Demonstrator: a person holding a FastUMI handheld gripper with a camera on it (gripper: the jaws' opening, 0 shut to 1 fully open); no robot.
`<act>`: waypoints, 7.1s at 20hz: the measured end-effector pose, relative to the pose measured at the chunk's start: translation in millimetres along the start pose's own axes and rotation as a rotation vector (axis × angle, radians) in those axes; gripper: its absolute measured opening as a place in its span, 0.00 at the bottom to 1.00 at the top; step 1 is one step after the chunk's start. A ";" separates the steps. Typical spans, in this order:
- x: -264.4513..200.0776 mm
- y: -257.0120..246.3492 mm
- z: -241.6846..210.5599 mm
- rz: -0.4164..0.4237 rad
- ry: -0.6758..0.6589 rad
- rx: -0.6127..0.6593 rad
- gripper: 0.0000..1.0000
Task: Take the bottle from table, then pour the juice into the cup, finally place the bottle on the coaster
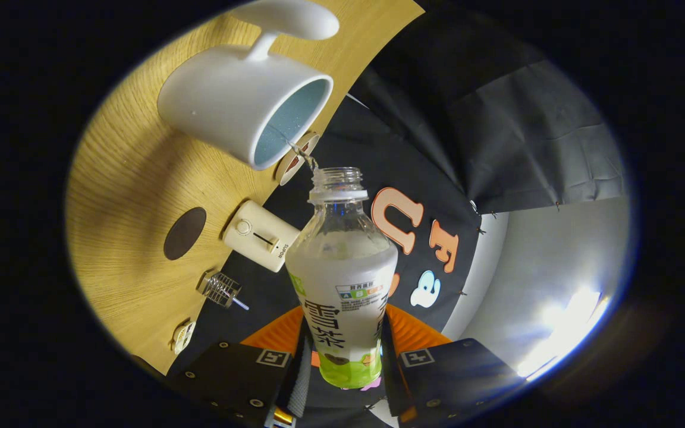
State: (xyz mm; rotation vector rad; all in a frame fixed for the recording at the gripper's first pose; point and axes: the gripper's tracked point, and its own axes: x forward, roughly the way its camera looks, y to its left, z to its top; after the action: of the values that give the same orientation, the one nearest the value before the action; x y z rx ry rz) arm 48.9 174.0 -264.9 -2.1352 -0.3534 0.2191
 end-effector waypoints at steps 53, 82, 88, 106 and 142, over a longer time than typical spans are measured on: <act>72.4 61.7 1.6 0.349 0.297 1.806 0.54; 91.3 161.5 4.9 0.413 0.517 2.087 0.67; 80.9 125.6 -17.5 0.374 0.457 2.117 0.88; -46.5 -97.3 -188.7 -0.037 0.314 2.017 0.99; -145.7 -170.9 -254.5 -0.186 0.300 2.079 0.99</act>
State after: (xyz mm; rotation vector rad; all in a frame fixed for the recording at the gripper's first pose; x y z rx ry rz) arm -43.6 16.5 21.2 -0.0624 -0.0073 0.0487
